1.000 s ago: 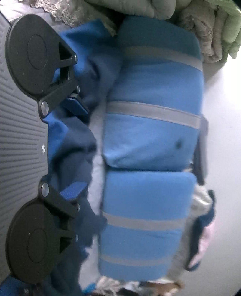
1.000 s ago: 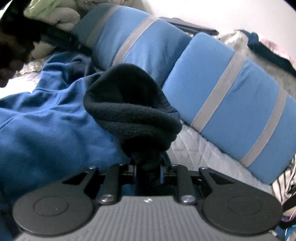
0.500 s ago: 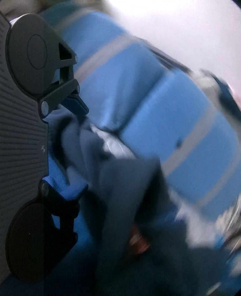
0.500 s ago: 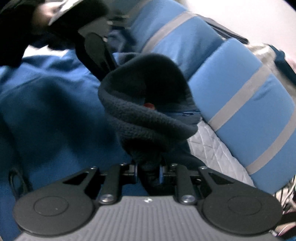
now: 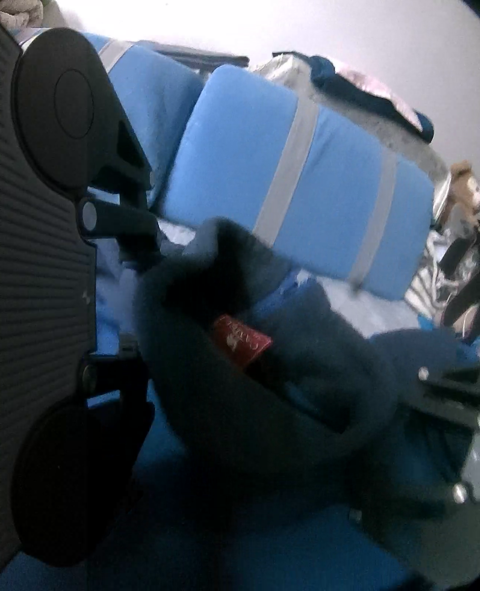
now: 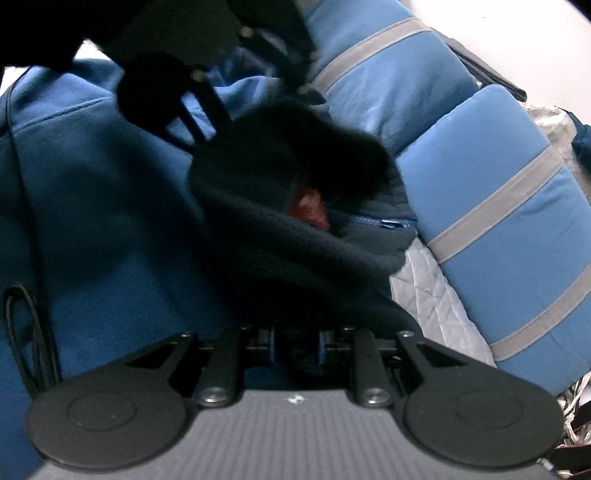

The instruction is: Fold clothes

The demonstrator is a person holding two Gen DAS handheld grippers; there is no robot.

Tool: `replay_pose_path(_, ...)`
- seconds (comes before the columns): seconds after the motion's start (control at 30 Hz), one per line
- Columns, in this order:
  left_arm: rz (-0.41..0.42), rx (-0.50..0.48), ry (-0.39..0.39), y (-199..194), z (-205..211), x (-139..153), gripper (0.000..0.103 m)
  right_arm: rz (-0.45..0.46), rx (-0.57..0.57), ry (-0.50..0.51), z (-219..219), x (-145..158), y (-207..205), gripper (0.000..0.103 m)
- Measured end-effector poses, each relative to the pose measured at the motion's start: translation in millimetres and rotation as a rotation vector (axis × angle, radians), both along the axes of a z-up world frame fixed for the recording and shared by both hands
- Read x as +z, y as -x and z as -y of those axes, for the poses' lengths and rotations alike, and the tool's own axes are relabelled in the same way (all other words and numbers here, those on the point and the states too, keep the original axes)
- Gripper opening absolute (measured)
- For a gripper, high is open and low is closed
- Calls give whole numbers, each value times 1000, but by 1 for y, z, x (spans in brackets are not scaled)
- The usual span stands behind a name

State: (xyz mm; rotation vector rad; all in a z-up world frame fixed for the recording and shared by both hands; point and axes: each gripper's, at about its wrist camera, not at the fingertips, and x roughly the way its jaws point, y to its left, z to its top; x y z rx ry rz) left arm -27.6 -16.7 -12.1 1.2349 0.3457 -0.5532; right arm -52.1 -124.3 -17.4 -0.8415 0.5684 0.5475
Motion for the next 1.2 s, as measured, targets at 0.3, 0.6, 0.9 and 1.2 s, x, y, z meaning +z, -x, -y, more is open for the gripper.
replay_pose_path(0.3,-133,-72,-48,30,-12,-7,16,25,-6,11,-2,0,2,21)
replay_pose_path(0.6,28,-6,-168,11,-18,-23,66,46,-2,42,-2,-5,10,22)
replay_pose_path(0.9,177,-5,-256,-25,-11,-53,67,43,15,57,-2,-8,11,22)
replay_pose_path(1.2,5,24,-88,-25,-11,-25,36,61,17,18,3,-2,5,21)
